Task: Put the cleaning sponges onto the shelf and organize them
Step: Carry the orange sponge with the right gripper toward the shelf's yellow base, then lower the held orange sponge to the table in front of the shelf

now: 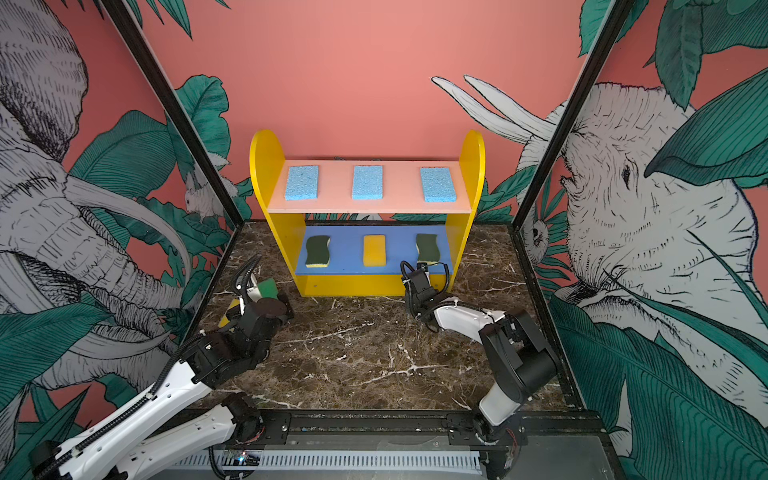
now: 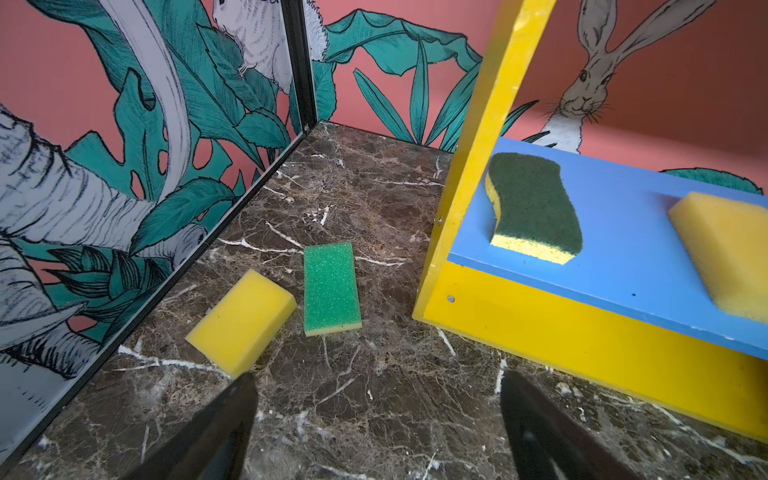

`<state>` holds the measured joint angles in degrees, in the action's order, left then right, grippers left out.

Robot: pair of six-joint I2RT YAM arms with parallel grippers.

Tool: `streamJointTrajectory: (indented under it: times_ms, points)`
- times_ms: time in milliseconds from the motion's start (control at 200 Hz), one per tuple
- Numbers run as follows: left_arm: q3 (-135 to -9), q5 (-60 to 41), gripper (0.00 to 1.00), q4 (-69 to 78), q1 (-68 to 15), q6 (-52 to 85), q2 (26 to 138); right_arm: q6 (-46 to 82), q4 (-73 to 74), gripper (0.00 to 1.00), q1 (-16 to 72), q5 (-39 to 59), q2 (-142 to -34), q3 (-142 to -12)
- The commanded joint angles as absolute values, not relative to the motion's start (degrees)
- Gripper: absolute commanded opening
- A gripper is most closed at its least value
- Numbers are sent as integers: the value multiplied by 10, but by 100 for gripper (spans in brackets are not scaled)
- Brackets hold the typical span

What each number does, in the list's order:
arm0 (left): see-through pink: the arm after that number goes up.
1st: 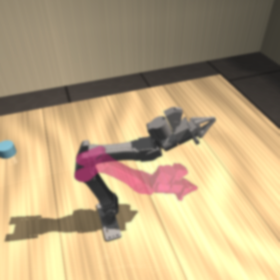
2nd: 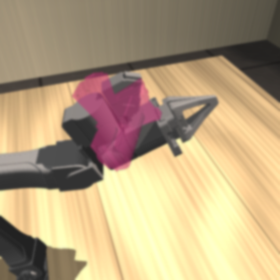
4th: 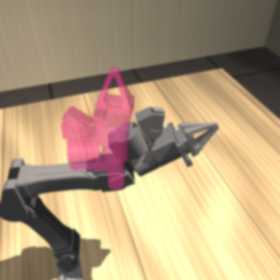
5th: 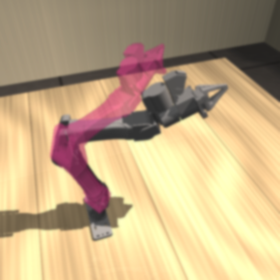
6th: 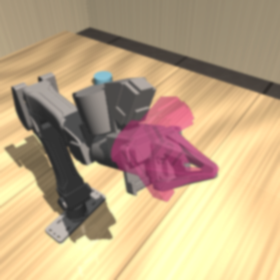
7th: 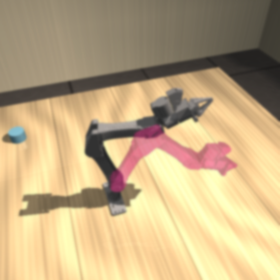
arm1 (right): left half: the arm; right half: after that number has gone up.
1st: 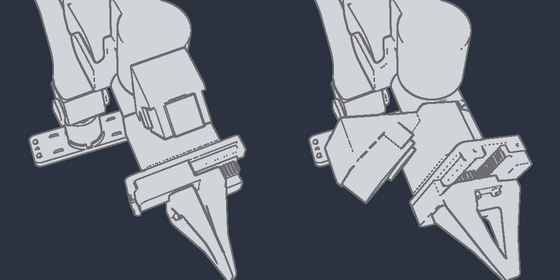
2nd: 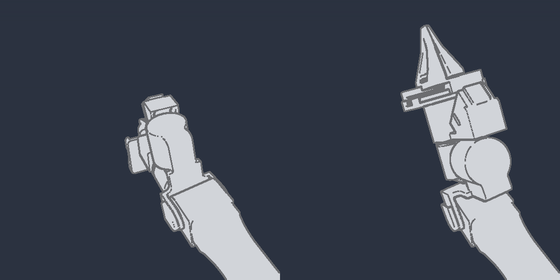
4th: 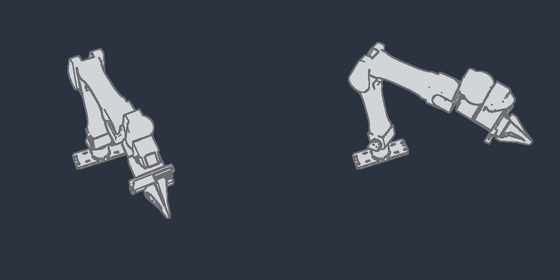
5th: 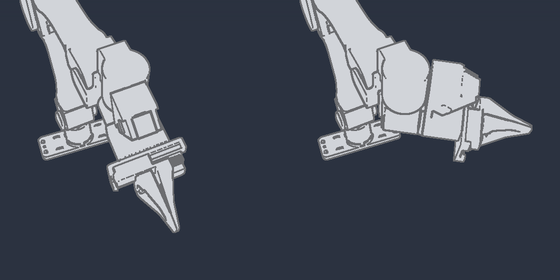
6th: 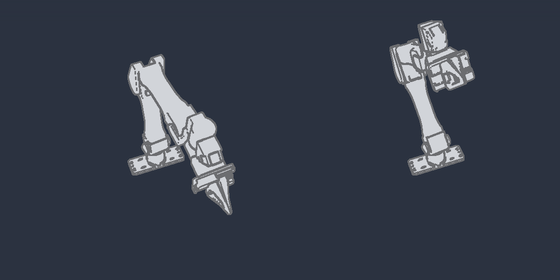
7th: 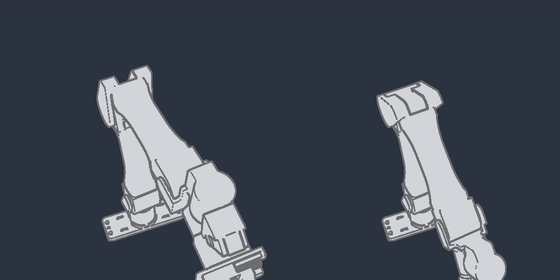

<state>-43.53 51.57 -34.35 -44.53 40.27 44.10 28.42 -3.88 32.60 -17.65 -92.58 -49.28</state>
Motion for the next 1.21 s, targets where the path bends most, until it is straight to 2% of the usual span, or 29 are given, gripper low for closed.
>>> streamJointTrajectory:
  times_ms: [0,560,1200]
  points:
    - [-429,531,92,-339,-443,403,435,296,-44,61,325,-193,-922,-474]
    - [-430,517,92,-328,-443,399,441,295,-41,61,335,-209,-851,-427]
    - [-416,506,92,-326,-444,406,434,296,-23,60,337,-137,-849,-404]
